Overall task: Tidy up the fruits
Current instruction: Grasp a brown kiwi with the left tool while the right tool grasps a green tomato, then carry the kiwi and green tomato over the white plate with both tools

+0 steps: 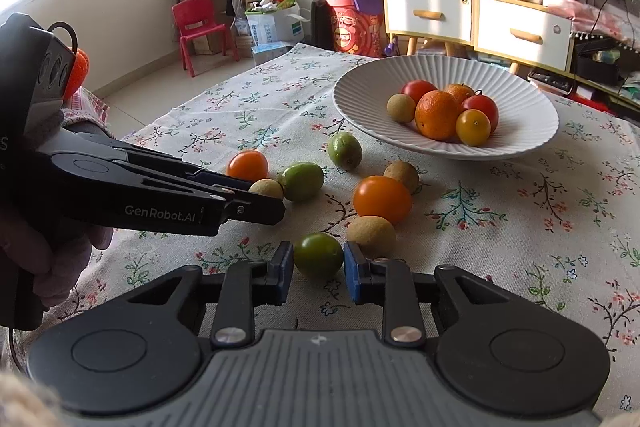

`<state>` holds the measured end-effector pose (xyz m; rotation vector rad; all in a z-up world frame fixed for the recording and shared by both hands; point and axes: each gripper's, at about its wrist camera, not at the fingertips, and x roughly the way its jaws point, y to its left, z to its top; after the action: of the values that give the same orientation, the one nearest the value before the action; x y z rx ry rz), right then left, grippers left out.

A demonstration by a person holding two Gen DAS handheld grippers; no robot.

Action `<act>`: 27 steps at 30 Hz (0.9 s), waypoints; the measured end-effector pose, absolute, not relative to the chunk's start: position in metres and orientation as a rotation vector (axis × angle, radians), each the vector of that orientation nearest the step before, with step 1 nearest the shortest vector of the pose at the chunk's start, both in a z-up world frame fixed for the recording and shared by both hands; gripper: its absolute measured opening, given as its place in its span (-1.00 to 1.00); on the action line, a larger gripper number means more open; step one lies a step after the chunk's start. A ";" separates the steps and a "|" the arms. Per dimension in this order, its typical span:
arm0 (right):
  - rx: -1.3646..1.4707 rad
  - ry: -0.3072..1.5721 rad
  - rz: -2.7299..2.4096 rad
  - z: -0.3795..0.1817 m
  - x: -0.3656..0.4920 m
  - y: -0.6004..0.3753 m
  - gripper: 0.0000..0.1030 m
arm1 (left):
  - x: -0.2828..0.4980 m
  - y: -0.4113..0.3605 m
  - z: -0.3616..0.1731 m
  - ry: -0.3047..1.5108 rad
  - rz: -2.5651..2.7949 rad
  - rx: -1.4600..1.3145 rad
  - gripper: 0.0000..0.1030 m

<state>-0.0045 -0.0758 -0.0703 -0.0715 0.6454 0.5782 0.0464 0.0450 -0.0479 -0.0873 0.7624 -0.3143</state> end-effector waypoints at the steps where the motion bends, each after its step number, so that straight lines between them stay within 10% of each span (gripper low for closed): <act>1: -0.071 0.645 0.578 -0.070 -0.005 -0.076 -0.53 | 0.046 0.045 -0.048 0.765 -0.315 -0.089 -0.73; 27: 0.017 0.534 0.421 -0.033 0.036 -0.123 -0.53 | 0.067 0.011 -0.002 0.664 -0.330 -0.125 -0.74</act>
<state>0.0363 -0.1231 -0.0327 0.0166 0.5336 0.4213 0.0674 0.0111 -0.0020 -0.1247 0.6637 -0.3302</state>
